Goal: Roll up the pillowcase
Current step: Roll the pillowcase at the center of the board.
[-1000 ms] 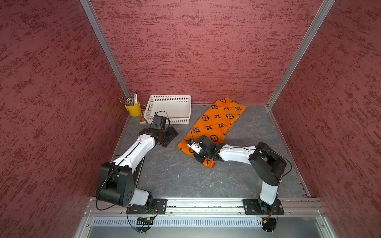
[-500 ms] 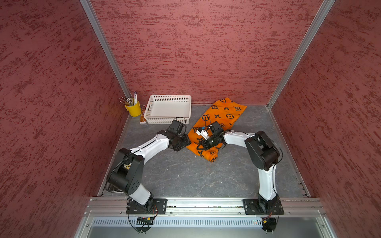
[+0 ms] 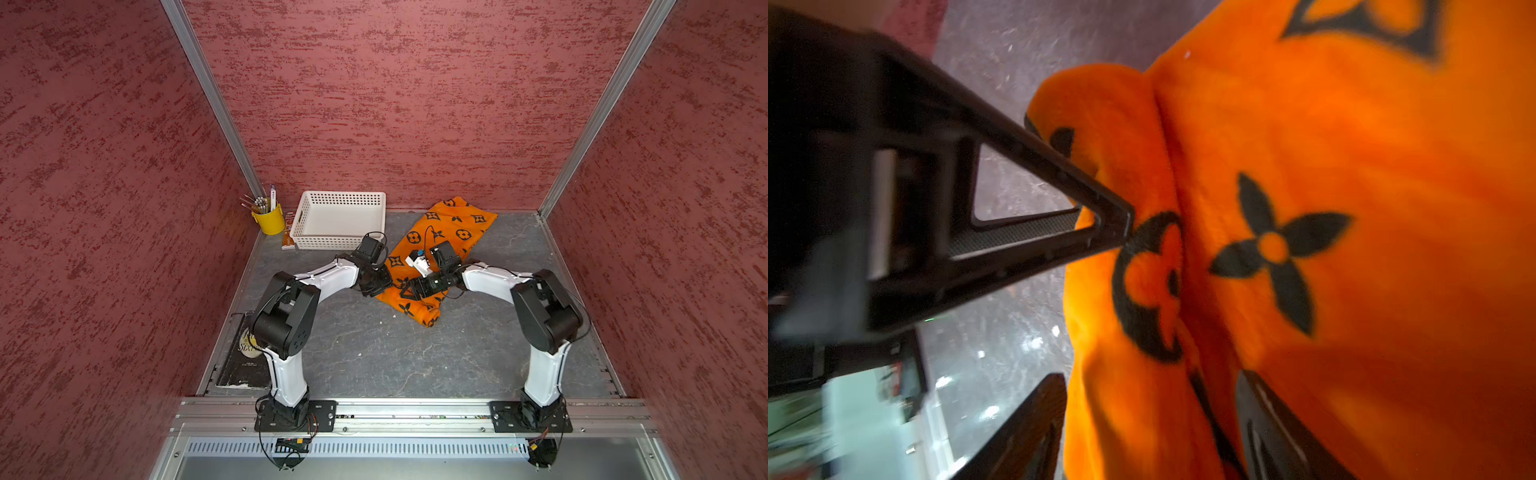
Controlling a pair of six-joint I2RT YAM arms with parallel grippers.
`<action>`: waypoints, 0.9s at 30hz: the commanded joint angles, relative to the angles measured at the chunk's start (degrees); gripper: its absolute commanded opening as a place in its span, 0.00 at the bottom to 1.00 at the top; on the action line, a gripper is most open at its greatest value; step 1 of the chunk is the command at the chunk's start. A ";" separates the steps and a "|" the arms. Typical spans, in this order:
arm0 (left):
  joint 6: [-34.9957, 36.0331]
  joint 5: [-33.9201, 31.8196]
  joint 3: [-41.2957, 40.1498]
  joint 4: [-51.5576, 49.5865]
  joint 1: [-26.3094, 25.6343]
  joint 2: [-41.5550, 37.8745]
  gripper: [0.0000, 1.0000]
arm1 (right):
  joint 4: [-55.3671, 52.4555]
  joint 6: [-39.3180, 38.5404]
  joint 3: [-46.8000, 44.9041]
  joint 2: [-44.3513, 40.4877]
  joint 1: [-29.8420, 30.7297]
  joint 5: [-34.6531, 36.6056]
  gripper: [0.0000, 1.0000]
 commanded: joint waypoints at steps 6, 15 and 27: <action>-2.50 0.70 2.28 -1.32 0.99 2.22 0.41 | 11.89 -17.12 -12.14 -9.16 15.57 34.48 0.74; -2.41 1.51 1.77 -0.98 1.41 2.00 0.41 | 18.56 -29.04 -8.21 -1.40 22.42 47.00 0.74; -2.59 2.00 0.96 -0.38 2.39 1.54 0.41 | 17.46 -30.68 -7.26 2.36 22.48 52.76 0.61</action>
